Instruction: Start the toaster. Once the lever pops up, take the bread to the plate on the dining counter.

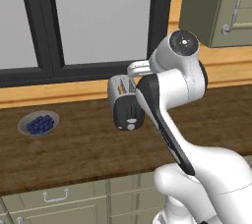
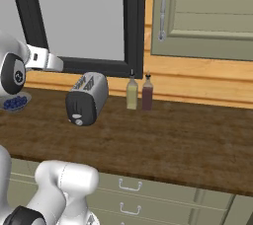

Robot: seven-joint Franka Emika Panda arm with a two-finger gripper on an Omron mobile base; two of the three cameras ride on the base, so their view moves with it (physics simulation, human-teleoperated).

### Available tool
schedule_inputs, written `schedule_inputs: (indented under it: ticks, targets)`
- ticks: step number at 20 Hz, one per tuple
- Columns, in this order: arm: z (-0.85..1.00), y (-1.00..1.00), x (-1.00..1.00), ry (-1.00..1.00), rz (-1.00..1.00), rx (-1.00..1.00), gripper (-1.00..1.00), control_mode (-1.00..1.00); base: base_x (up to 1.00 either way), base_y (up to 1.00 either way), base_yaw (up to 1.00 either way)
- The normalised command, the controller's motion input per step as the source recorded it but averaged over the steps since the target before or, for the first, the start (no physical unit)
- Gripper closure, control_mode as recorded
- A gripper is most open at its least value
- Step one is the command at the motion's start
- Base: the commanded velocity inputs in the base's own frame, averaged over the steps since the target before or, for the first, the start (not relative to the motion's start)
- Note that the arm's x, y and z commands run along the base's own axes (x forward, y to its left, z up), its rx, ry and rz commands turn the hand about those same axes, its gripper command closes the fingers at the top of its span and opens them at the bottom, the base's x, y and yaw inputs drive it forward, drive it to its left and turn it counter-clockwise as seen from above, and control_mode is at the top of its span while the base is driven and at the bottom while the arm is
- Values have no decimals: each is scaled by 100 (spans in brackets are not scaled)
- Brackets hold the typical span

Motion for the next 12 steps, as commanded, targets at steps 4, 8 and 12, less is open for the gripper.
schedule_inputs:
  ticks: [4, 8, 12]
  targets:
    - [0, 0, 0, 0, 0, 0, -100, -100, 0, 0, 0]
    - [0, 0, 0, 0, 0, 0, -100, -100, 0, 0, 0]
    - [0, 0, 0, 0, 0, 0, -100, -100, 0, 0, 0]
